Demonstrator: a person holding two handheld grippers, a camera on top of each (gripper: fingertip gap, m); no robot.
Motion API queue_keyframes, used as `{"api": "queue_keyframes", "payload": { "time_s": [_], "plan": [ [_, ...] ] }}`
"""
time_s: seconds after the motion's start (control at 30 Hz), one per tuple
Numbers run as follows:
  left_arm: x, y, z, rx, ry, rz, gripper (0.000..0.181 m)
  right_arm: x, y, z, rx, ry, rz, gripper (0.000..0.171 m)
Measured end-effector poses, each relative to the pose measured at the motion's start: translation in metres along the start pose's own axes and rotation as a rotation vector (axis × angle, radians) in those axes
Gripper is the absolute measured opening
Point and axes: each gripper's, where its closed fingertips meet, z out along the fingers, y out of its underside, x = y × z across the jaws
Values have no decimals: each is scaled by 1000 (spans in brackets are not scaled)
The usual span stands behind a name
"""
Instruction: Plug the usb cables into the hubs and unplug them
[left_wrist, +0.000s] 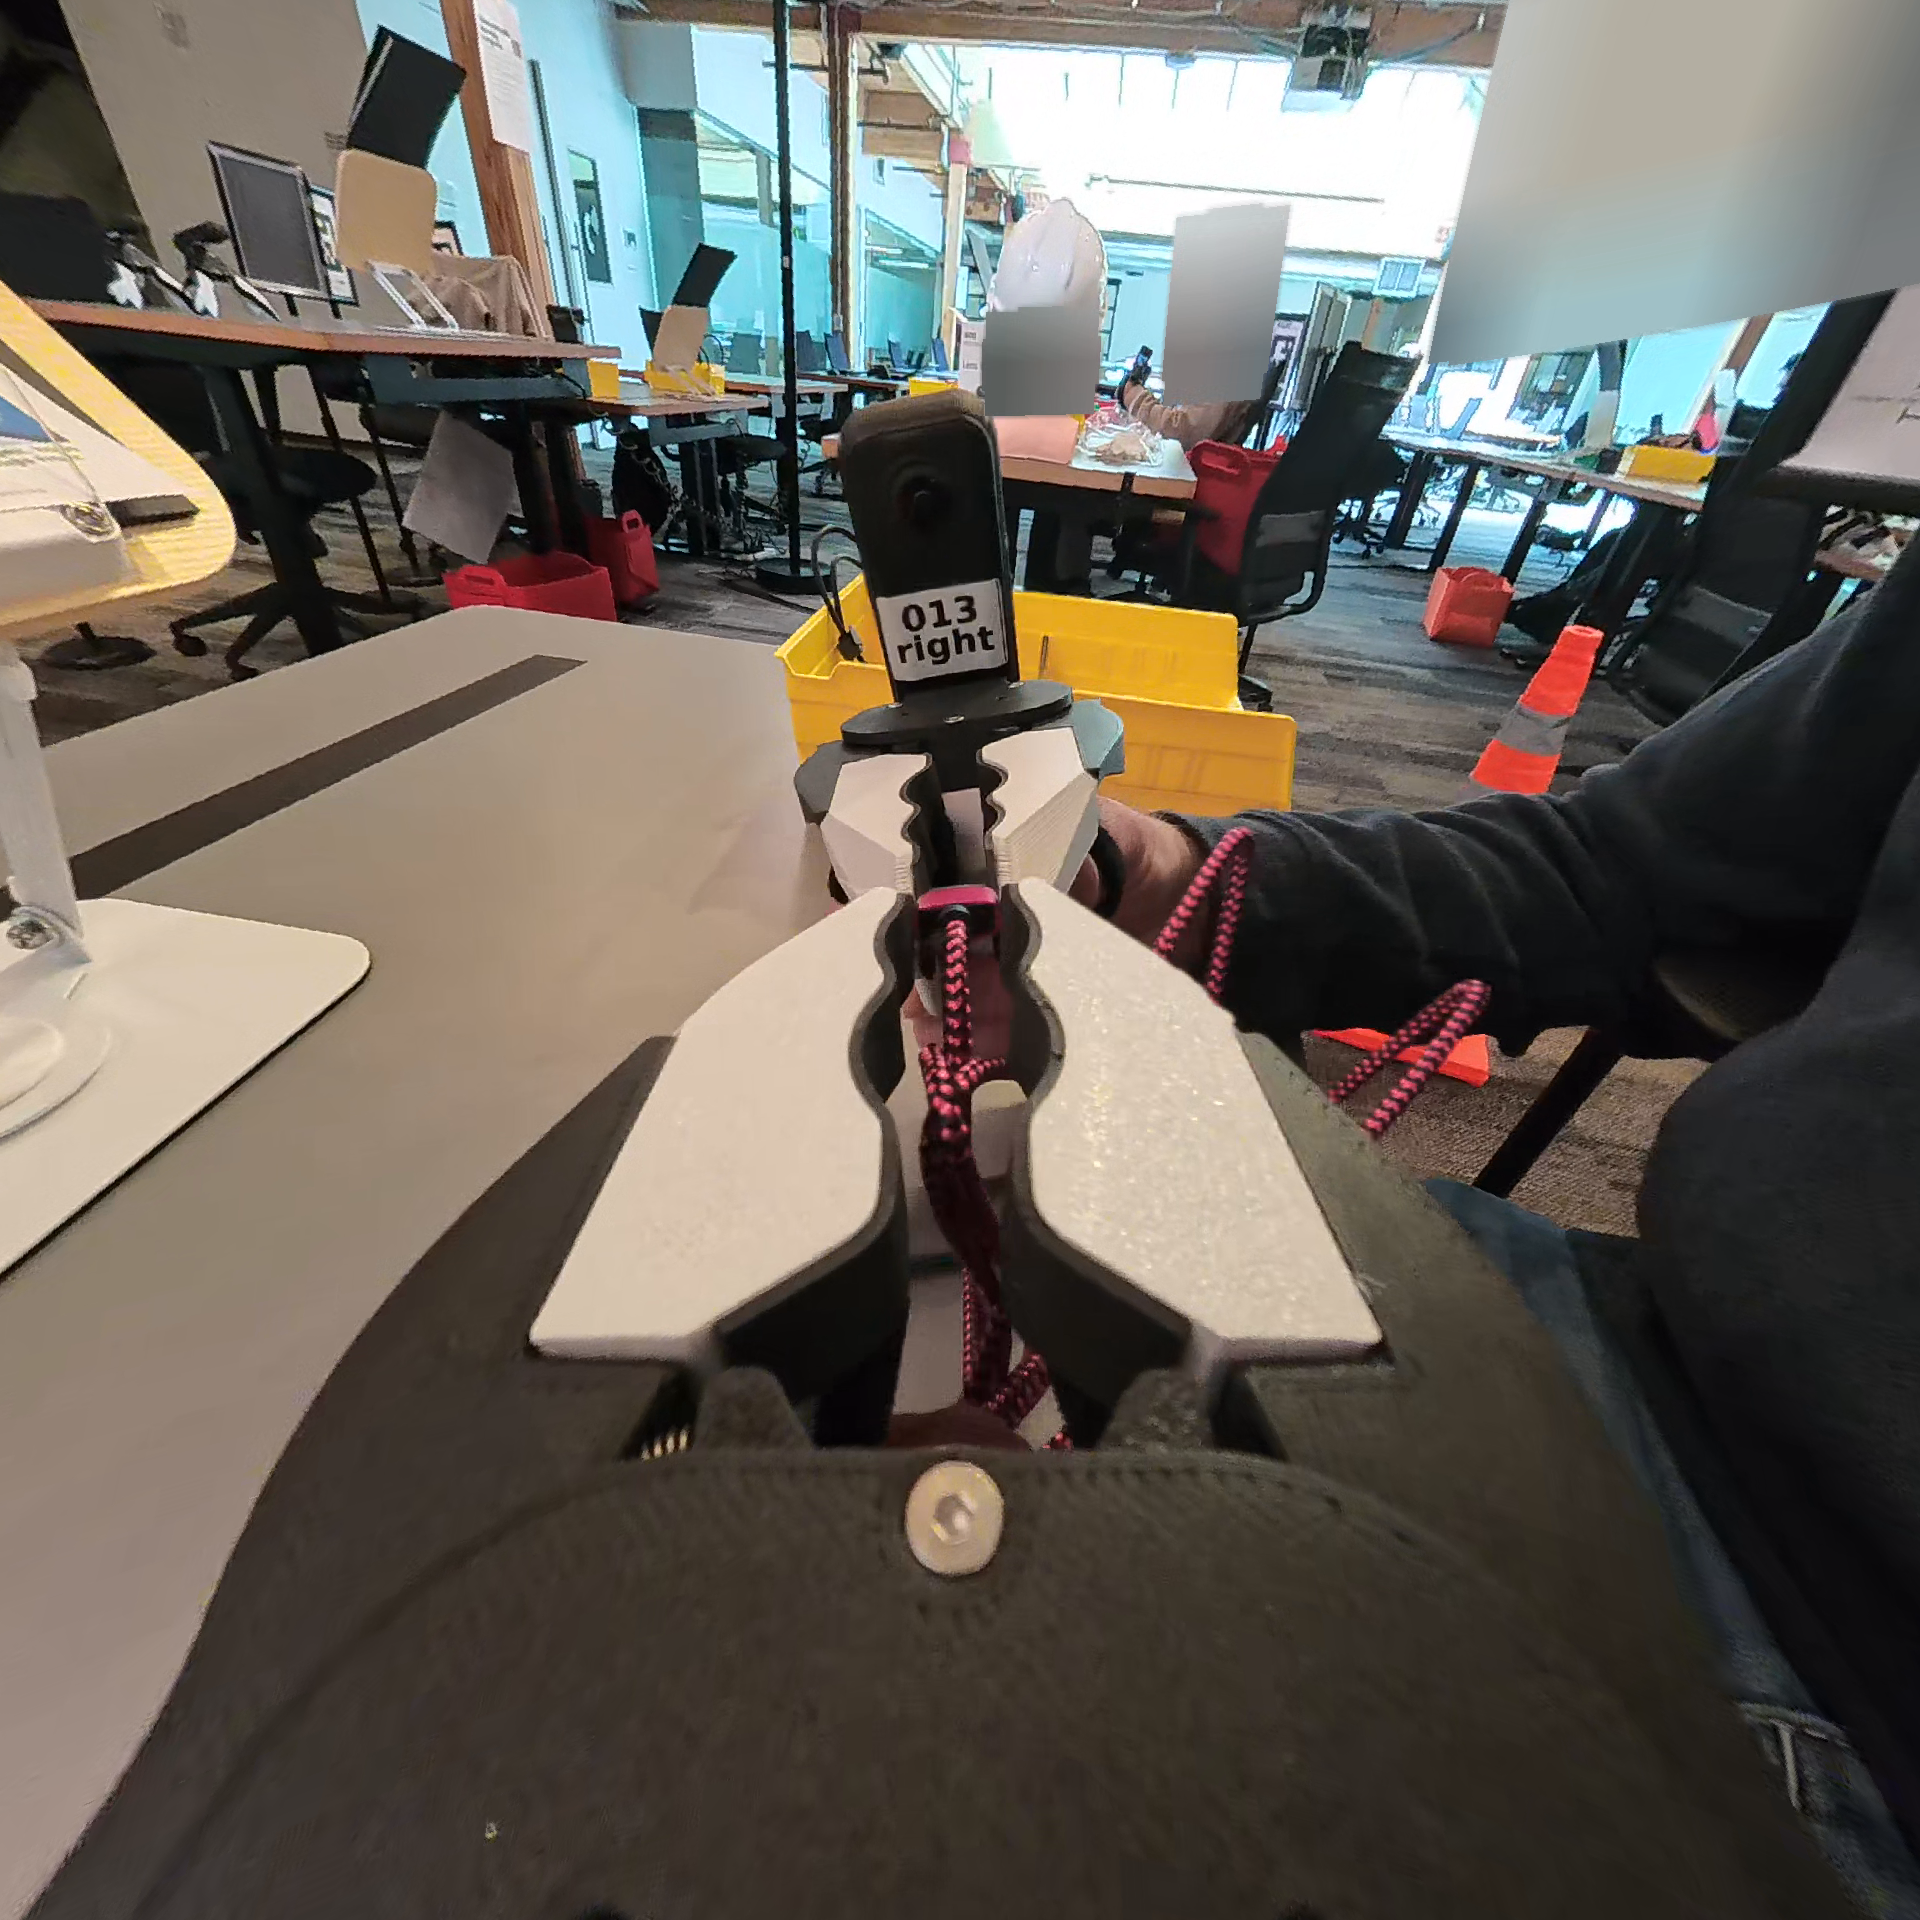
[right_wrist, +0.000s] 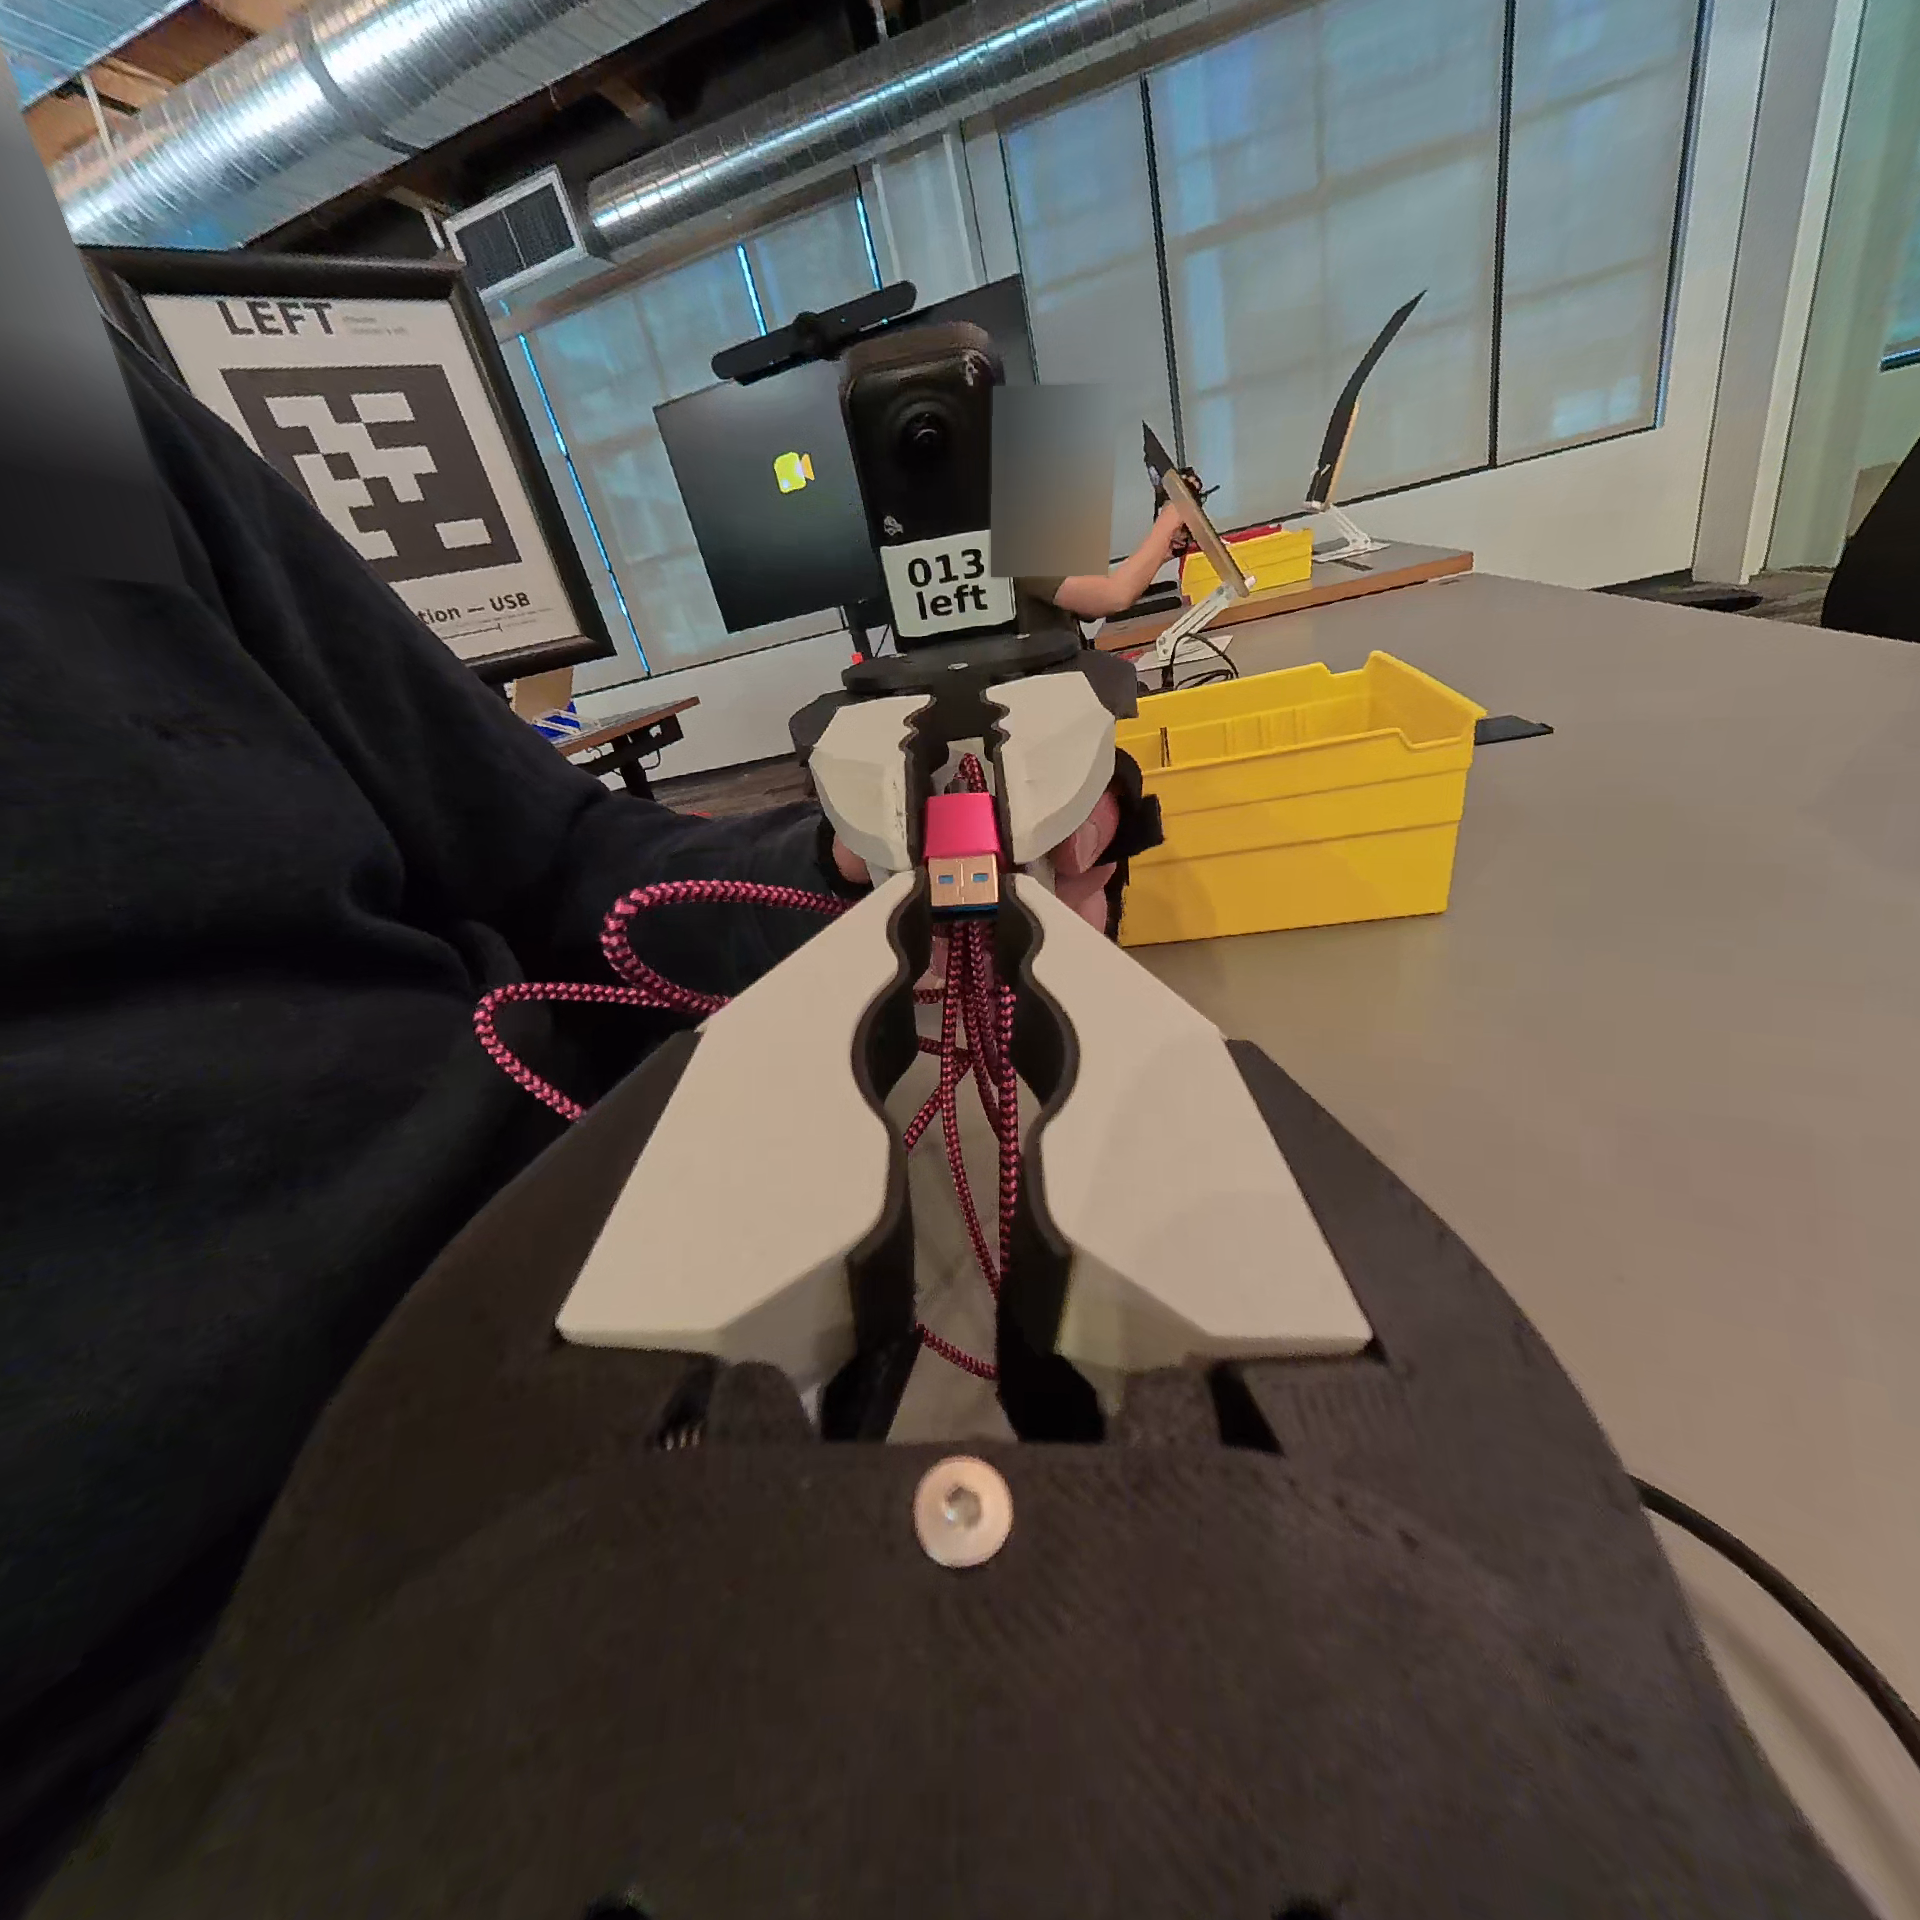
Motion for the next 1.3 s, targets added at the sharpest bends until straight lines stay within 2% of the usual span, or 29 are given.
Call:
{"api": "queue_keyframes", "payload": {
  "time_s": [0.23, 0.4, 0.47, 0.63, 0.8, 1.0, 1.17, 1.3],
  "plan": [
    [-1, 3, -3, -44, 6, 7, 15, 0, 3, 2, 1, 13, 12, 10],
    [-8, 4, -13, -90, -12, 24, 15, 11, 3, -12, -74, 88, 18, 43],
    [-8, 7, -19, -119, -1, 26, 14, 15, 10, -22, -171, 146, -37, 52],
    [-7, 15, -33, -209, 15, 54, 14, 28, 55, -46, -514, 248, -152, 99],
    [-7, 20, -48, -264, 15, 65, 14, 31, 100, -63, -774, 227, -215, 135],
    [-9, 19, -61, -292, 11, 73, 14, 41, 130, -65, -919, 109, -261, 139],
    [-10, 19, -62, -293, 15, 66, 15, 50, 152, -62, -997, 16, -250, 135],
    [-11, 19, -61, -290, 17, 59, 15, 49, 151, -56, -955, -8, -250, 124]
  ]
}}
